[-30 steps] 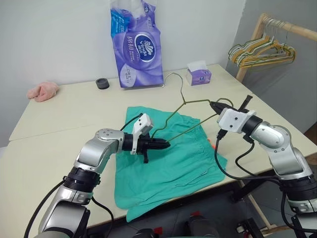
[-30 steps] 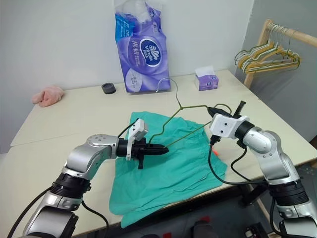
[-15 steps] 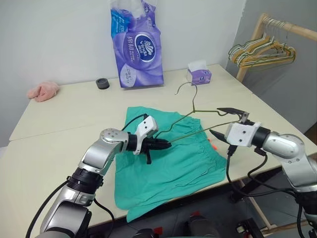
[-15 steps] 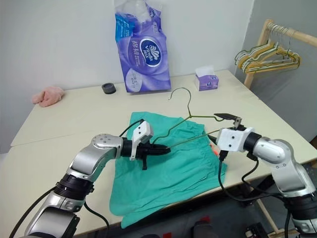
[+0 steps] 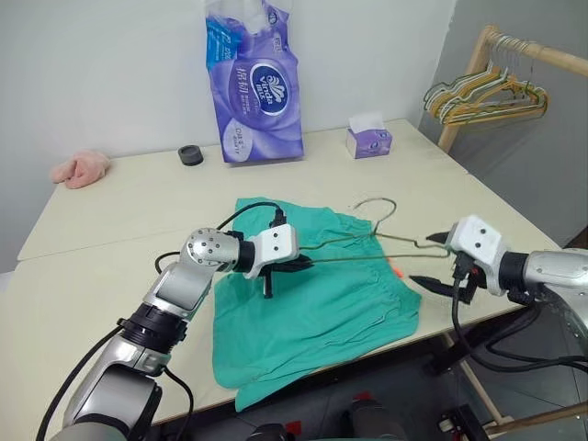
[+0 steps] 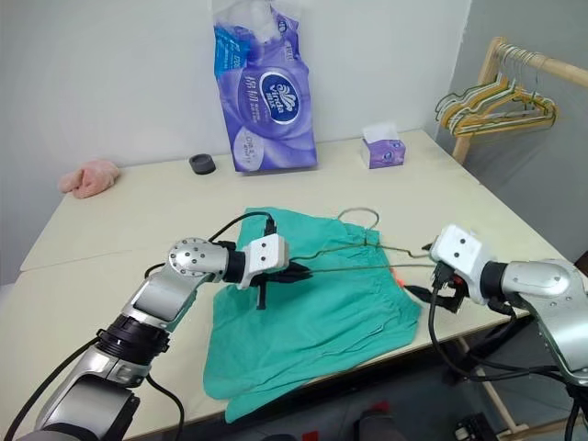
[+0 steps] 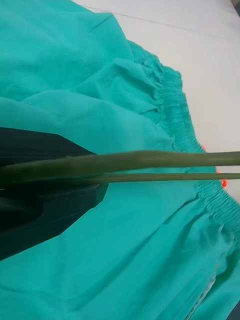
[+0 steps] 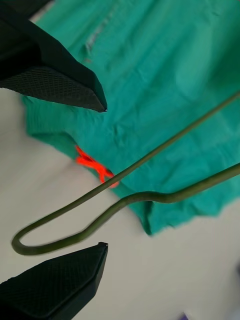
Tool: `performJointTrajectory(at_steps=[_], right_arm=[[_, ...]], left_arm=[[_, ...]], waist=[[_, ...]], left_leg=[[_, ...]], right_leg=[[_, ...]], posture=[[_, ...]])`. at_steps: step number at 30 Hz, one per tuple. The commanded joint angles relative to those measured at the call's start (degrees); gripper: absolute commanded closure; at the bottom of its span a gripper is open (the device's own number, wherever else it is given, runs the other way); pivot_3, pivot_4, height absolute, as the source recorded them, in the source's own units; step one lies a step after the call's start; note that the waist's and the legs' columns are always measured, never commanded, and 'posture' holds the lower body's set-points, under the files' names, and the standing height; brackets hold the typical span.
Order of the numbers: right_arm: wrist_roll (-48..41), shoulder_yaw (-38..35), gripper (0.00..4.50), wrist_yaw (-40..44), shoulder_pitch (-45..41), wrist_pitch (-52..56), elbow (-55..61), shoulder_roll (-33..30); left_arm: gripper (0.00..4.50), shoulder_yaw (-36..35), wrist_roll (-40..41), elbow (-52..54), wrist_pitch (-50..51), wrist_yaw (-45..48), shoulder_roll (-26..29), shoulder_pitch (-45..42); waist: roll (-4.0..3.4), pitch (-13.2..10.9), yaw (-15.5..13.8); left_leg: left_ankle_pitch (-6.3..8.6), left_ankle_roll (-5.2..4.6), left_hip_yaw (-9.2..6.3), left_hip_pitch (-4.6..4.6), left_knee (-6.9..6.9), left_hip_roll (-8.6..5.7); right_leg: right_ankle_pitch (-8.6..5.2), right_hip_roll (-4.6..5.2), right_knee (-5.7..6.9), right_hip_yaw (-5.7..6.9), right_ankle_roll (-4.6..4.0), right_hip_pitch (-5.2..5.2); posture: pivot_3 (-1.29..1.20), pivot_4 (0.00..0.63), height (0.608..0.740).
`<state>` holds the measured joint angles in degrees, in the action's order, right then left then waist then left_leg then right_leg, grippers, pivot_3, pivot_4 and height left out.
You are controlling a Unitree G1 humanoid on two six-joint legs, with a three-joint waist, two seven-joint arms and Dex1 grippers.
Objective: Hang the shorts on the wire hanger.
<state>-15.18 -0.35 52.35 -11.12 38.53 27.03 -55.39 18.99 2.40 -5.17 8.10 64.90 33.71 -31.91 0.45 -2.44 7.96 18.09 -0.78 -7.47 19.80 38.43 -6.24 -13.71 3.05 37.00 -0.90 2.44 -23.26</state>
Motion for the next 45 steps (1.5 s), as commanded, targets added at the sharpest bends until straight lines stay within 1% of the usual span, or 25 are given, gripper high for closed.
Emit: performJointTrajectory(at_steps=[1,5,7,8,10,14,20,21,25,29,32,34,37,40,45], right_arm=[[0.65,2.48,0.04,2.15,-3.01,0.07,-0.17,-1.85],[3.81,9.91,0.04,6.44,-6.57,-1.24,-3.29,-3.85],[4.57,11.85,0.04,6.90,-8.32,-1.14,-4.62,-3.35],[5.12,12.63,0.46,7.20,-8.96,-1.29,-5.12,-3.36],[5.64,13.49,0.95,7.77,-9.55,-1.74,-5.70,-3.29],[6.57,14.66,2.32,7.78,-10.53,-1.54,-6.48,-2.28],[6.24,14.27,4.40,8.19,-10.33,-0.71,-5.45,-2.01],[6.02,14.09,4.48,8.28,-10.17,-0.41,-5.05,-1.93],[5.50,13.56,4.48,8.58,-9.97,0.72,-3.85,-1.73],[4.08,12.20,4.50,8.53,-8.90,2.69,-2.18,-1.75],[2.79,10.40,4.50,8.31,-6.83,3.74,-1.13,-2.44],[0.80,7.13,4.50,7.34,-3.84,5.82,-0.20,-2.16],[-1.29,3.92,4.50,5.92,-0.93,8.07,0.98,-1.65],[-4.38,-2.92,4.50,3.54,5.45,11.78,1.80,-0.47],[-7.06,-10.17,4.50,0.92,10.91,15.33,0.81,0.80]], left_arm=[[4.50,0.13,-0.52,2.07,-1.31,0.86,0.38,-0.88],[4.50,0.45,-0.94,2.96,-1.64,1.54,0.74,-0.53],[4.50,0.50,-0.98,3.50,-1.55,1.75,0.93,-0.28],[4.50,0.54,-1.11,3.65,-1.63,1.84,1.06,-0.18],[4.50,0.56,-1.34,4.06,-1.68,1.92,1.23,0.13],[4.50,0.46,-1.44,4.56,-1.61,2.20,1.47,0.54],[4.50,0.64,-1.48,5.15,-1.37,2.41,1.48,1.11],[4.50,0.67,-1.46,5.21,-1.30,2.34,1.40,1.19],[4.50,0.55,-0.44,5.48,0.77,2.57,1.06,1.36],[3.43,-1.37,2.91,5.77,2.88,1.66,-0.97,1.82],[2.47,-3.90,3.48,4.68,3.29,-2.01,-2.75,1.76],[1.92,-8.84,5.99,1.16,4.94,-6.98,-5.40,0.30],[1.92,-13.02,9.32,-0.75,7.62,-9.44,-7.04,-0.51],[1.92,-16.93,11.12,-3.69,9.53,-9.98,-5.10,-1.10],[1.92,-19.95,12.92,-6.62,10.55,-9.65,-2.84,-2.12]], waist=[[0.00,0.00,-0.01],[0.00,0.00,0.01],[0.01,0.00,0.00],[0.00,0.00,-0.01],[0.00,-0.01,-0.02],[0.00,0.00,-0.03],[0.00,0.00,-0.04],[0.00,0.00,-0.04],[0.00,0.00,-0.03],[0.00,0.00,-0.02],[0.00,-0.01,-0.05],[0.01,-0.01,-0.24],[0.03,-0.02,-0.46],[0.05,-0.01,-0.50],[0.04,-0.02,-0.73]], left_leg=[[0.00,0.00,0.00,0.00,0.01,0.00],[-0.01,0.02,0.00,0.03,0.05,0.00],[-0.01,0.02,0.00,0.04,0.08,0.00],[-0.01,0.02,0.00,0.04,0.09,0.01],[-0.01,0.03,0.00,0.05,0.11,0.00],[-0.01,0.05,-0.01,0.09,0.24,0.01],[0.00,0.04,-0.01,0.11,0.30,0.00],[0.00,0.04,-0.01,0.11,0.30,0.00],[0.01,0.03,0.00,0.12,0.31,0.00],[0.01,0.03,-0.01,0.12,0.31,0.00],[0.01,0.02,0.00,0.13,0.33,0.00],[0.02,0.02,-0.01,0.13,0.34,0.00],[0.02,0.01,-0.02,0.13,0.38,0.00],[0.02,0.03,-0.03,0.12,0.37,0.01],[0.03,0.03,0.00,0.12,0.40,-0.01]], right_leg=[[0.00,0.00,0.00,0.00,0.01,0.00],[0.00,0.00,0.00,0.02,0.01,0.00],[0.00,0.00,0.00,0.03,0.02,0.00],[0.00,0.00,0.00,0.04,0.02,0.00],[0.00,0.00,0.00,0.03,0.02,0.00],[0.01,0.00,0.02,0.05,0.03,0.00],[0.02,0.00,0.03,0.05,0.05,0.00],[0.02,0.00,0.03,0.05,0.05,0.00],[0.03,0.00,0.03,0.04,0.06,0.00],[0.03,0.00,0.03,0.05,0.06,0.00],[0.03,0.01,0.03,0.04,0.07,0.00],[0.04,0.01,0.03,0.05,0.08,0.01],[0.05,0.00,0.03,0.06,0.11,0.04],[0.05,0.00,0.04,0.08,0.11,0.03],[0.08,0.00,0.06,0.02,0.14,0.04]], posture=[[-0.26,0.035,0.740],[-0.25,0.031,0.740],[-0.25,0.030,0.740],[-0.25,0.030,0.740],[-0.24,0.030,0.740],[-0.24,0.030,0.740],[-0.24,0.029,0.740],[-0.24,0.031,0.740],[-0.25,0.032,0.740],[-0.25,0.033,0.740],[-0.25,0.035,0.740],[-0.25,0.035,0.740],[-0.24,0.036,0.740],[-0.24,0.037,0.740],[-0.24,0.040,0.740]])
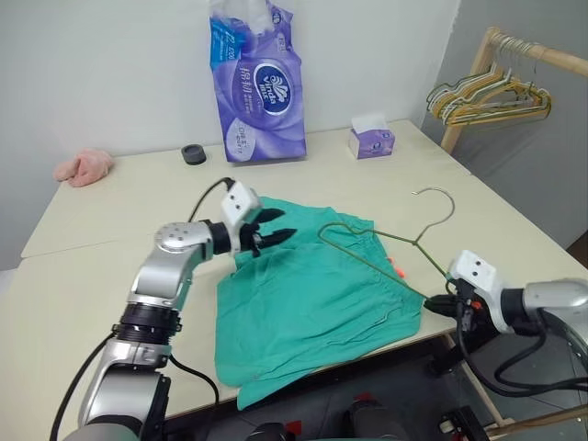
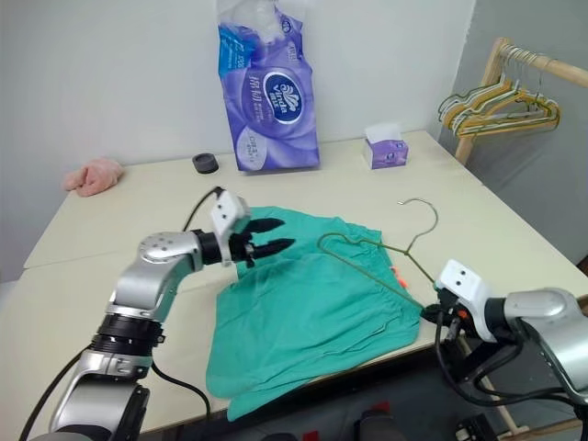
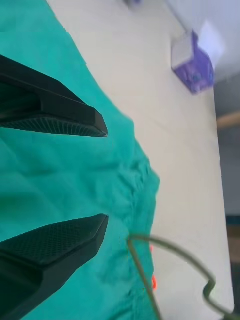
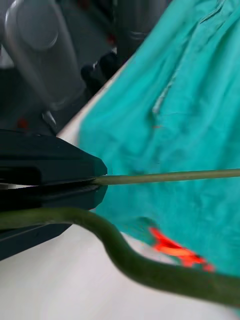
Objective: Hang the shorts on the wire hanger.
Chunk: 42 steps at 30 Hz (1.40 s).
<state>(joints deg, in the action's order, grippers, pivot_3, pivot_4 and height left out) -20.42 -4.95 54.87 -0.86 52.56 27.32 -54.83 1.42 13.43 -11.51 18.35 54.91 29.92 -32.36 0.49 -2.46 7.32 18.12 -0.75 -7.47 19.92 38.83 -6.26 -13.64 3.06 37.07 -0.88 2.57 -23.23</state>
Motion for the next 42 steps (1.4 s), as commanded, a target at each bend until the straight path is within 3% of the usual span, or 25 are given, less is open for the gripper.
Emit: performJointTrajectory(at_steps=[1,7,18,28,34,42], right_arm=[[-2.22,-6.54,4.50,-1.88,1.40,1.94,0.05,0.30],[-4.04,-10.37,4.50,-3.00,3.78,5.94,-6.51,-0.12],[0.61,4.72,4.50,1.58,-5.11,2.05,-20.90,-5.20],[-0.27,8.68,4.50,9.65,-9.88,-0.46,-22.94,-8.82],[1.21,13.96,4.50,11.89,-18.42,0.91,-29.26,-5.86],[9.49,24.37,4.50,15.98,-31.35,-3.46,-48.23,-0.28]], left_arm=[[1.92,-2.73,2.54,-0.17,0.74,0.91,1.24,-1.62],[1.92,0.35,5.13,5.10,2.85,10.58,5.46,0.97],[1.92,4.97,2.17,7.92,-0.60,11.75,5.74,2.65],[1.92,4.52,1.68,9.86,-1.89,9.97,5.74,5.07],[1.92,3.85,1.20,8.04,-3.56,7.95,5.37,4.37],[1.92,2.80,1.26,6.12,-5.09,6.26,5.33,2.57]], waist=[[0.00,0.00,-0.24],[-0.02,-0.01,-0.96],[-0.09,-0.05,-1.00],[-0.10,-0.06,-1.82],[-0.13,-0.09,-2.09],[-0.15,-0.04,-2.41]], left_leg=[[0.00,-0.01,0.01,0.00,0.00,-0.01],[0.01,-0.01,0.02,0.00,0.00,0.00],[0.13,-0.23,0.08,-0.02,0.00,0.02],[0.13,-0.23,0.08,-0.02,0.00,0.02],[0.13,-0.22,0.13,-0.03,0.01,0.02],[0.02,-0.03,0.15,-0.03,0.03,0.02]], right_leg=[[0.01,0.00,-0.01,-0.02,0.02,0.00],[0.02,0.00,-0.02,-0.01,0.02,0.01],[0.02,0.00,-0.03,-0.04,0.01,0.01],[0.02,0.01,-0.03,-0.02,0.02,0.01],[0.02,0.01,-0.04,-0.04,0.02,0.01],[0.15,0.01,-0.04,-0.03,-0.08,-0.01]], posture=[[-0.24,0.040,0.740],[-0.25,0.042,0.740],[-0.21,0.040,0.740],[-0.19,0.037,0.740],[-0.18,0.031,0.740],[-0.15,0.014,0.740]])
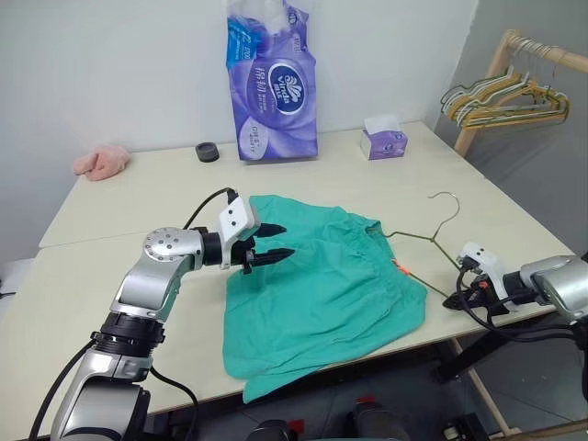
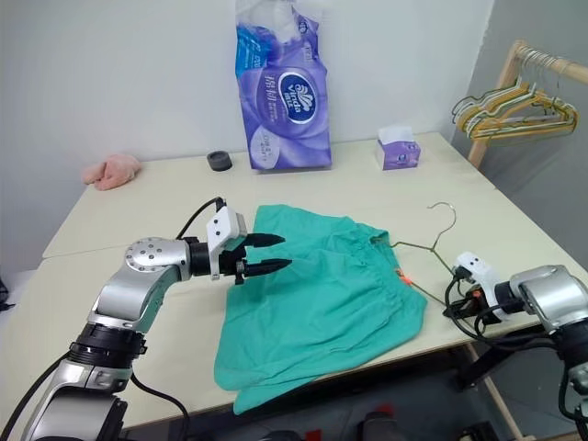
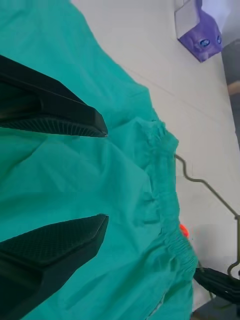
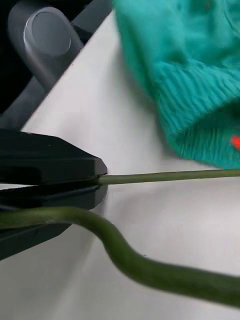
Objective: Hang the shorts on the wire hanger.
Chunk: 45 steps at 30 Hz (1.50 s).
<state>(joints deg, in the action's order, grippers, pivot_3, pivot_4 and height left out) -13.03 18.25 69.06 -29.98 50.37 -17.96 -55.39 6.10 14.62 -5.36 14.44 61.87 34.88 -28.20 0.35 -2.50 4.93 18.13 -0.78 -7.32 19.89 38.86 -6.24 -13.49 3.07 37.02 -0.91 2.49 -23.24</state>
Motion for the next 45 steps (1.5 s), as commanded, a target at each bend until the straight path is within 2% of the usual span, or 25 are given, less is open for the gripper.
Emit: performJointTrajectory(at_steps=[1,5,11,17,25,31,34,36,39,45], right_arm=[[3.13,2.30,4.50,2.75,-3.03,-1.81,-4.28,0.28],[5.41,4.51,4.50,5.58,-5.63,-3.31,-8.77,1.01],[7.25,4.01,4.50,4.92,-13.03,-2.67,-17.08,8.09],[11.14,4.43,4.50,5.40,-20.23,-6.90,-25.40,12.72],[11.20,1.73,4.50,4.33,-22.75,-8.04,-25.44,16.91],[5.82,-6.08,4.50,-0.73,-15.53,-4.67,-3.90,17.55],[3.78,-8.22,4.50,-3.67,-11.82,-1.30,5.09,18.20],[2.27,-9.20,4.50,-5.90,-9.12,0.99,11.61,19.08],[2.45,-7.54,4.50,-8.33,-5.67,1.75,20.30,19.02],[4.62,-3.57,4.50,-9.56,-4.07,-1.35,24.18,16.28]], left_arm=[[1.92,-2.13,0.14,-0.13,-1.31,-1.06,0.29,-1.80],[1.92,-2.58,0.50,0.16,-1.21,-1.71,0.20,-2.00],[1.92,-2.73,0.29,0.17,-1.47,-2.14,0.12,-1.88],[1.92,-2.99,0.09,-1.03,-2.21,-3.10,-0.36,-3.45],[1.92,-3.66,0.21,-1.76,-2.59,-4.91,-1.23,-4.54],[1.92,-8.63,3.07,-4.73,0.64,-11.71,-4.51,-7.62],[1.36,-9.06,2.98,-5.56,-0.01,-11.50,-4.56,-8.71],[0.82,-10.08,4.26,-6.03,0.59,-11.65,-5.19,-10.41],[0.01,-9.86,5.76,-7.08,1.06,-8.04,-4.29,-14.72],[0.01,-3.12,2.11,-7.69,-4.10,5.49,0.80,-17.64]], waist=[[0.01,0.01,-0.05],[0.00,0.05,-0.14],[0.13,0.25,0.42],[0.11,0.26,0.59],[0.08,0.26,0.73],[0.08,0.26,0.73],[0.08,0.27,0.82],[0.08,0.27,0.85],[0.08,0.27,1.11],[0.03,0.30,1.88]], left_leg=[[0.00,0.00,0.00,0.00,0.00,0.00],[0.00,0.00,0.00,0.00,0.01,-0.01],[-0.01,0.02,0.01,-0.05,0.02,-0.01],[-0.02,0.04,0.00,-0.02,0.02,-0.03],[-0.03,0.04,-0.02,0.01,0.01,-0.05],[-0.03,0.05,-0.08,0.07,0.02,-0.05],[-0.03,0.06,-0.09,0.08,0.01,-0.04],[-0.03,0.06,-0.07,0.08,0.02,-0.05],[-0.03,0.06,-0.09,0.11,0.04,-0.05],[-0.03,0.06,-0.05,0.11,0.05,-0.07]], right_leg=[[0.00,0.00,0.00,-0.01,0.00,0.00],[0.01,0.00,0.02,0.01,0.00,0.00],[0.06,-0.02,0.04,-0.03,-0.06,0.00],[0.07,-0.02,0.06,-0.04,-0.07,-0.06],[0.07,-0.01,0.08,-0.04,-0.08,-0.11],[0.08,-0.01,0.11,-0.01,-0.07,-0.17],[0.07,-0.01,0.11,-0.01,-0.07,-0.19],[0.07,-0.01,0.11,-0.03,-0.07,-0.19],[0.08,-0.01,0.13,-0.01,-0.07,-0.19],[0.08,-0.01,0.07,-0.05,-0.06,-0.21]], posture=[[-0.15,0.011,0.740],[-0.13,0.007,0.740],[-0.13,0.003,0.740],[-0.13,0.000,0.740],[-0.13,0.000,0.740],[-0.14,0.000,0.740],[-0.15,0.000,0.740],[-0.16,0.000,0.740],[-0.18,0.000,0.740],[-0.19,0.000,0.740]])
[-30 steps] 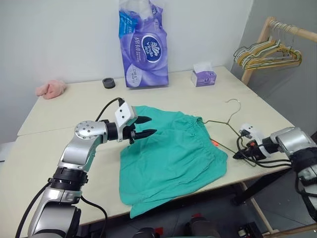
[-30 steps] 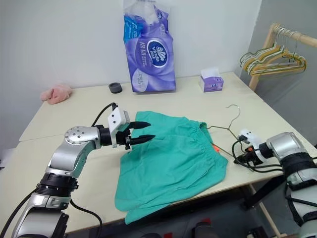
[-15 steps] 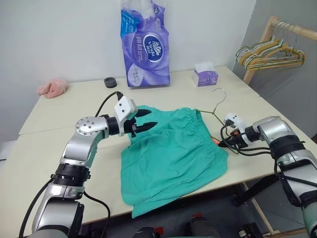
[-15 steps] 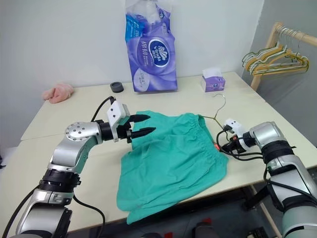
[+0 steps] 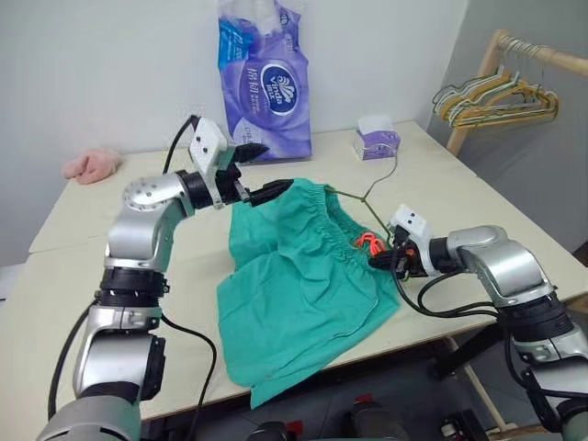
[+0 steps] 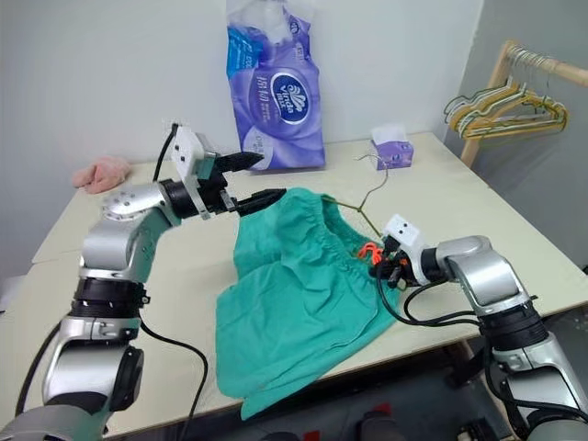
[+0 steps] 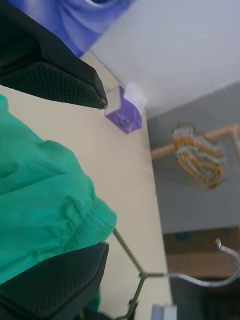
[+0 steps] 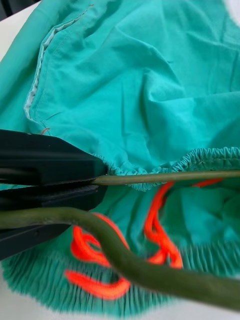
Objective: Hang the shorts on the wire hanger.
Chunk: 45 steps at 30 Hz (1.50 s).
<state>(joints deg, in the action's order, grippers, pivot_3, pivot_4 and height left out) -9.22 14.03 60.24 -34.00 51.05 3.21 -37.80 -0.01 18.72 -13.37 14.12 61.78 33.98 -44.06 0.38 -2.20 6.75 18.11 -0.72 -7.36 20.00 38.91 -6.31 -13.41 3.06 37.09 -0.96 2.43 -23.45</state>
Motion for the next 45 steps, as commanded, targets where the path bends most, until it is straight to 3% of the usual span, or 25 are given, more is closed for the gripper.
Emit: performJointTrajectory(at_steps=[1,4,10,21,29,32,45], right_arm=[[1.10,1.45,4.50,-0.82,0.06,-2.67,3.89,-1.69],[1.19,2.87,4.50,-0.67,0.47,-3.44,6.35,-2.16],[2.25,5.50,4.50,-0.26,1.42,-6.36,10.28,-3.78],[5.16,8.21,4.50,0.27,1.43,-13.22,12.16,-6.69],[5.98,8.53,4.50,0.87,1.09,-15.96,13.60,-6.49],[5.97,8.39,4.50,0.91,1.23,-16.39,14.82,-6.20],[6.82,8.23,4.50,1.53,1.09,-20.32,16.69,-5.31]], left_arm=[[0.01,4.79,-3.64,-0.64,-6.09,7.89,2.50,-2.33],[0.01,8.03,-6.74,-3.71,-11.05,12.12,3.53,-3.25],[0.01,9.20,-10.45,-11.33,-18.62,11.71,1.59,-6.00],[0.01,12.77,-10.96,-10.12,-18.20,23.51,3.56,-2.87],[0.01,14.03,-14.07,-14.18,-21.35,22.11,1.99,-3.58],[0.60,13.72,-13.50,-15.39,-19.82,21.96,0.66,-3.92],[4.40,13.75,-13.23,-14.01,-19.55,24.18,0.82,-1.70]], waist=[[0.00,0.00,0.08],[0.00,0.00,0.21],[0.01,-0.01,0.50],[0.01,-0.01,1.60],[0.01,-0.01,1.45],[0.01,-0.01,1.47],[0.01,-0.01,1.61]], left_leg=[[0.00,0.00,-0.01,0.00,0.00,0.01],[0.00,0.00,-0.02,0.00,-0.01,0.01],[0.00,0.00,-0.03,0.02,-0.01,0.01],[0.00,-0.01,-0.04,0.03,-0.02,0.02],[0.00,-0.01,-0.04,0.03,-0.01,0.02],[0.00,-0.01,-0.04,0.03,-0.01,0.02],[0.00,-0.01,-0.04,0.04,-0.01,0.02]], right_leg=[[0.00,0.00,0.01,0.01,0.00,0.00],[0.00,0.00,0.01,0.02,0.00,0.00],[0.00,0.00,-0.02,0.03,0.00,-0.01],[-0.01,0.00,-0.03,0.02,0.01,-0.01],[-0.01,-0.01,-0.03,0.03,0.01,-0.02],[-0.01,-0.01,-0.02,0.03,0.01,-0.01],[-0.01,-0.01,-0.02,0.03,0.01,-0.03]], posture=[[-0.19,0.000,0.740],[-0.19,0.000,0.740],[-0.20,0.000,0.740],[-0.21,0.001,0.740],[-0.21,0.002,0.740],[-0.22,0.002,0.740],[-0.22,0.003,0.740]])
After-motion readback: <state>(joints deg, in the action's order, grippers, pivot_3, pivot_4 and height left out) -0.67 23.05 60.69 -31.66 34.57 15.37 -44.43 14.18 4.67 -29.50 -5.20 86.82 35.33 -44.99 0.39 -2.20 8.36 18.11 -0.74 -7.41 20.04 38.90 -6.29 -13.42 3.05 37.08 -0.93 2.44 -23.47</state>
